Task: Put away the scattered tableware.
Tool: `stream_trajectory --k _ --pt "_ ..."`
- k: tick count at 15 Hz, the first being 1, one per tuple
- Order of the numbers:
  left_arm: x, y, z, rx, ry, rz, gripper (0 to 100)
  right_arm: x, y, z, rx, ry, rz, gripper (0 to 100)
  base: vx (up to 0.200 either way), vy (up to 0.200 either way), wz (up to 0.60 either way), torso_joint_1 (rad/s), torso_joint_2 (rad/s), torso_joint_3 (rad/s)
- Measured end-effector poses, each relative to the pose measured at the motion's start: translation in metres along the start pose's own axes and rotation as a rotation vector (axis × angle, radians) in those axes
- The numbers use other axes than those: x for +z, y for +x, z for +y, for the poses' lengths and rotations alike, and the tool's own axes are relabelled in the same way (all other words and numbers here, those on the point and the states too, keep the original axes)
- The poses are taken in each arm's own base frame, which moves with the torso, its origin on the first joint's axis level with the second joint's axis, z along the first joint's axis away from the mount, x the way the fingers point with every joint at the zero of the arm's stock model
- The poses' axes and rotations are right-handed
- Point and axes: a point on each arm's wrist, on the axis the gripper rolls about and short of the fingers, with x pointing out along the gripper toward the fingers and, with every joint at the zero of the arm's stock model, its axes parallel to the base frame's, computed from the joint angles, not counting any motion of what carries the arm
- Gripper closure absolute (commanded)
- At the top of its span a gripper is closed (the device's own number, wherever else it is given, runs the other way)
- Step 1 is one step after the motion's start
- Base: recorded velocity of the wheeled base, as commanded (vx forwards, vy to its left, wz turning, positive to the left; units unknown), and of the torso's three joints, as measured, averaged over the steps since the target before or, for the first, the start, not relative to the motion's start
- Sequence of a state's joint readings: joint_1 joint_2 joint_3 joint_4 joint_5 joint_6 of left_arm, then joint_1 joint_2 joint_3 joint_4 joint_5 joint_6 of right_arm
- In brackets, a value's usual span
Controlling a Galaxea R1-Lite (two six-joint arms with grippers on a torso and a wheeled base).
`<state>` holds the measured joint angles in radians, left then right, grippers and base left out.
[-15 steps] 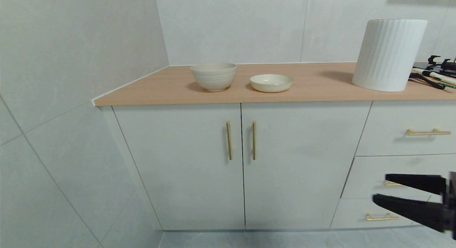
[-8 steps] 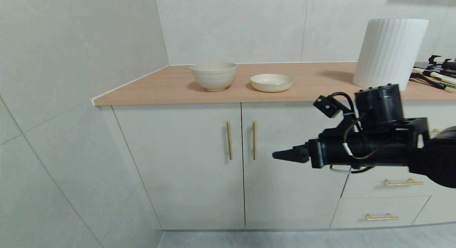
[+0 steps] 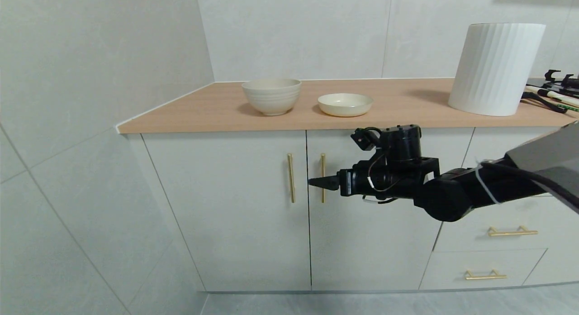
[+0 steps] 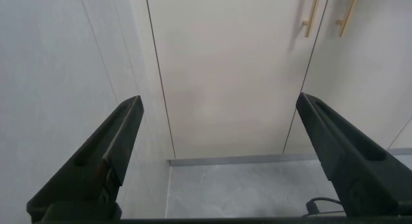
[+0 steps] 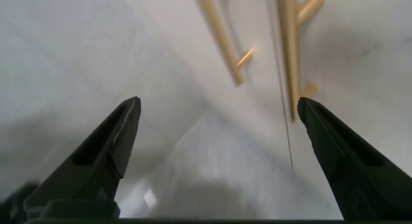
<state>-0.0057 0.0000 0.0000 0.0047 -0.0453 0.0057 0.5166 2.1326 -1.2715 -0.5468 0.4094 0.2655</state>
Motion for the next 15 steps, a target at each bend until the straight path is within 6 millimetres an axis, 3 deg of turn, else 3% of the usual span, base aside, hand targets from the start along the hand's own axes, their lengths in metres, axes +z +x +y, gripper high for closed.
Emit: stream_trajectory --k 5,12,15 --pt "0.0 0.0 0.0 -0.001 0.0 0.0 0 -0.014 0.027 -0.016 -0.033 0.026 -0.044 0 0.0 0.0 0.0 0.0 0.0 0.0" --pt "0.0 0.0 0.0 -0.001 0.0 0.0 0 -0.019 0.049 -0.019 -0.044 0.085 -0.114 0 0.0 0.0 0.0 0.0 0.0 0.0" --pt "0.0 0.0 0.0 -0.001 0.0 0.0 0 -0.021 0.054 -0.012 -0.015 0.124 -0.125 0 0.0 0.0 0.0 0.0 0.0 0.0"
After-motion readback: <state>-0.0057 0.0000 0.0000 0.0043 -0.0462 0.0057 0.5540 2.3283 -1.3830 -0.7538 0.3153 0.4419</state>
